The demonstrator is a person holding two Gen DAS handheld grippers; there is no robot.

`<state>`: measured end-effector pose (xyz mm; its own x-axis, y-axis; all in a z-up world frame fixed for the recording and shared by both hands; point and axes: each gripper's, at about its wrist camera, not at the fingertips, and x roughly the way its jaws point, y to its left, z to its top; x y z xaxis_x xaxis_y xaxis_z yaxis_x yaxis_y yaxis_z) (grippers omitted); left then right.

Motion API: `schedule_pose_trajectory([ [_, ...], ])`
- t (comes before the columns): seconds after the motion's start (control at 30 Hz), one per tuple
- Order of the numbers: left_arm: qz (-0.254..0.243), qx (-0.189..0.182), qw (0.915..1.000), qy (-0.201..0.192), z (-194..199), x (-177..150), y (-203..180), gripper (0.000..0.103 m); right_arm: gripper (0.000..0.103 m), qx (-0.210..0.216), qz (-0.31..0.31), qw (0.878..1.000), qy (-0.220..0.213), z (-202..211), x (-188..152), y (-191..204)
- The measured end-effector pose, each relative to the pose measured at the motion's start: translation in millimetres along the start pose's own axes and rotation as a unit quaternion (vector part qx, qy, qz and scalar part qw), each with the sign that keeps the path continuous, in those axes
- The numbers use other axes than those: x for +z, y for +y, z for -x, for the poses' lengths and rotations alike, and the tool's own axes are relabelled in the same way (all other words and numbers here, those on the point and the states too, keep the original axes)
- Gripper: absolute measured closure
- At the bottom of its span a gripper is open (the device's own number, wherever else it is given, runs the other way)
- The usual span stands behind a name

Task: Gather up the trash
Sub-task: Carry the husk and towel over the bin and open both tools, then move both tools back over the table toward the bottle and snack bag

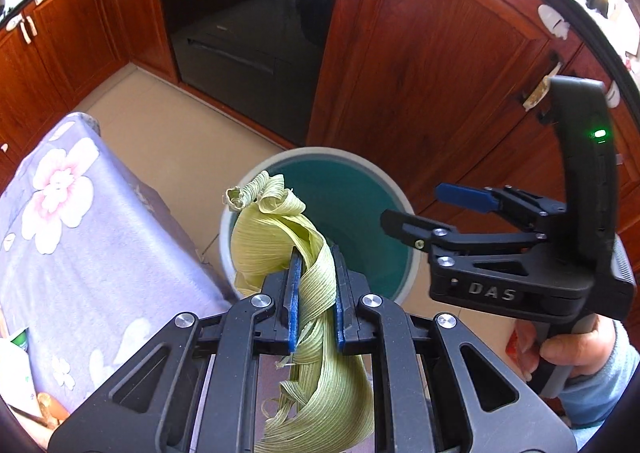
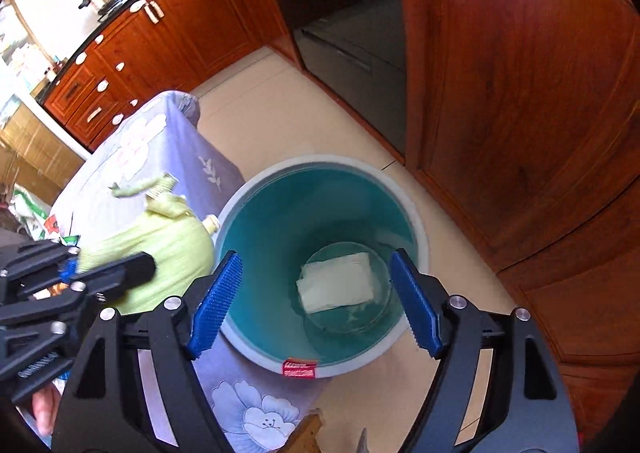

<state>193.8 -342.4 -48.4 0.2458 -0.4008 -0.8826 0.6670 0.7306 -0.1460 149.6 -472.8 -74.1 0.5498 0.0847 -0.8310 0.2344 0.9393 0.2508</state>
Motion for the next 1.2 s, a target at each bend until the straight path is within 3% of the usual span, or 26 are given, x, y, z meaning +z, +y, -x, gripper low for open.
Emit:
schedule_pose_trajectory([
  [0.2, -0.014, -0.007, 0.9992, 0.036, -39, 11, -7, 0.084, 0.026, -0.019, -0.016, 1.0, -0.011, 7, 6, -10],
  [0.27, -0.008, -0.006, 0.9989, 0.046, -49, 14, -5, 0.072, 0.023, -0.022, -0.019, 1.0, -0.011, 8, 6, -14],
  [0.37, -0.001, 0.005, 0.9995, 0.032, -46, 17, -2, 0.046, 0.021, -0.027, -0.017, 0.999, -0.011, 9, 7, -16],
  [0.83, 0.032, 0.045, 0.9984, 0.013, -13, 1, 22, 0.043, 0.018, -0.021, -0.019, 1.0, -0.01, 18, 6, -9],
  [0.97, 0.044, 0.057, 0.9974, -0.001, 4, -14, 22, 0.028, 0.018, -0.016, -0.013, 1.0, -0.02, 29, 3, 2],
  [1.2, 0.063, 0.078, 0.9945, -0.031, 41, -40, 31, 0.016, 0.018, -0.002, 0.012, 0.999, -0.03, 49, -8, 35],
])
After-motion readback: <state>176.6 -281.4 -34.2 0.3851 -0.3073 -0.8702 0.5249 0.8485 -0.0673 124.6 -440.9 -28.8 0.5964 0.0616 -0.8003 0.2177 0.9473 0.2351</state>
